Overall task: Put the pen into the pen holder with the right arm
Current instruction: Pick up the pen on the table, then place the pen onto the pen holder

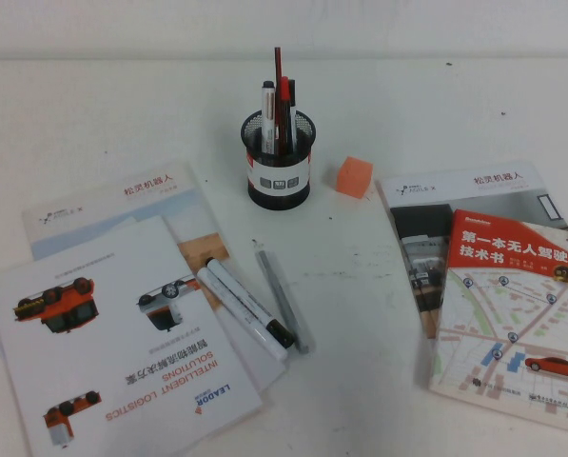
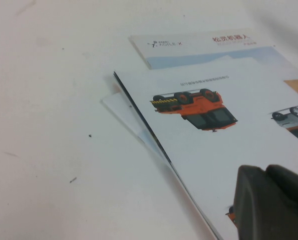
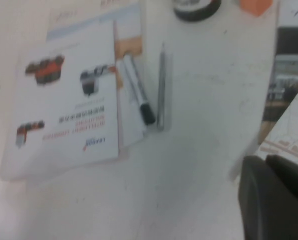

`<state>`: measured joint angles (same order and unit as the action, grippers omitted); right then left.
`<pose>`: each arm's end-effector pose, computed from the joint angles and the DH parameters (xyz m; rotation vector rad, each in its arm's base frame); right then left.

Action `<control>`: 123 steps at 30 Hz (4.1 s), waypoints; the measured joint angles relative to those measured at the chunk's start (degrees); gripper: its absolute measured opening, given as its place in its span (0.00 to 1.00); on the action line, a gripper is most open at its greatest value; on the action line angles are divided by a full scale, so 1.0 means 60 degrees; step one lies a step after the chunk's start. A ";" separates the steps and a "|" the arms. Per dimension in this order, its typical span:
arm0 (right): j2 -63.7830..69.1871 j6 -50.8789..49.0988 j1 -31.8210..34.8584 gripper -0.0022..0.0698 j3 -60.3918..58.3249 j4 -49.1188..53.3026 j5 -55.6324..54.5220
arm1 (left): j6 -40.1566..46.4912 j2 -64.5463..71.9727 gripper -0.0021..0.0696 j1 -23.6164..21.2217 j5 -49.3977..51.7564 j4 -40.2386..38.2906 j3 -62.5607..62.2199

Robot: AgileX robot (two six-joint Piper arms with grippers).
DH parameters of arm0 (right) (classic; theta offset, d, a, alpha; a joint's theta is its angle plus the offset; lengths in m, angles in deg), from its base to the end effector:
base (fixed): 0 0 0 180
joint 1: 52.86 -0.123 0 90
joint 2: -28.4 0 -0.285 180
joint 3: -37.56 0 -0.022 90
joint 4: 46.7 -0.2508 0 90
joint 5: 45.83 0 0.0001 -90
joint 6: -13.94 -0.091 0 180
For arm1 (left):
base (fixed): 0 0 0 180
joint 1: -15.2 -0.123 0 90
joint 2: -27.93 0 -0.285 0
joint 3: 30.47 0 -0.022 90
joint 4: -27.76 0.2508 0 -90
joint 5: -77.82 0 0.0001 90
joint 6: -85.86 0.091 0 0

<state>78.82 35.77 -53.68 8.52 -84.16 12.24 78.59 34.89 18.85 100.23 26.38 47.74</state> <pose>0.1187 0.0487 0.3586 -0.2914 2.2246 0.6282 0.0517 -0.0041 0.1730 -0.0740 1.8790 -0.1548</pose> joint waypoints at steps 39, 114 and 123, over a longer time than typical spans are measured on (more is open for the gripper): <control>1.1508 -0.3183 -0.5799 0.00 0.8067 0.5567 0.2072 | 0.0000 0.0000 0.03 0.0000 0.0000 0.0000 0.0000; 0.7765 -0.5364 -0.7447 0.10 0.3309 0.7050 -0.8728 | 0.0000 0.0000 0.03 0.0000 0.0000 0.0000 0.0000; 0.7741 -0.1629 -0.7228 0.10 0.1402 0.3765 -1.4873 | 0.0000 0.0000 0.03 0.0000 0.0000 0.0000 0.0000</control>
<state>125.27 25.99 -97.05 16.93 -61.57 -77.00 78.59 34.89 18.85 100.23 26.38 47.74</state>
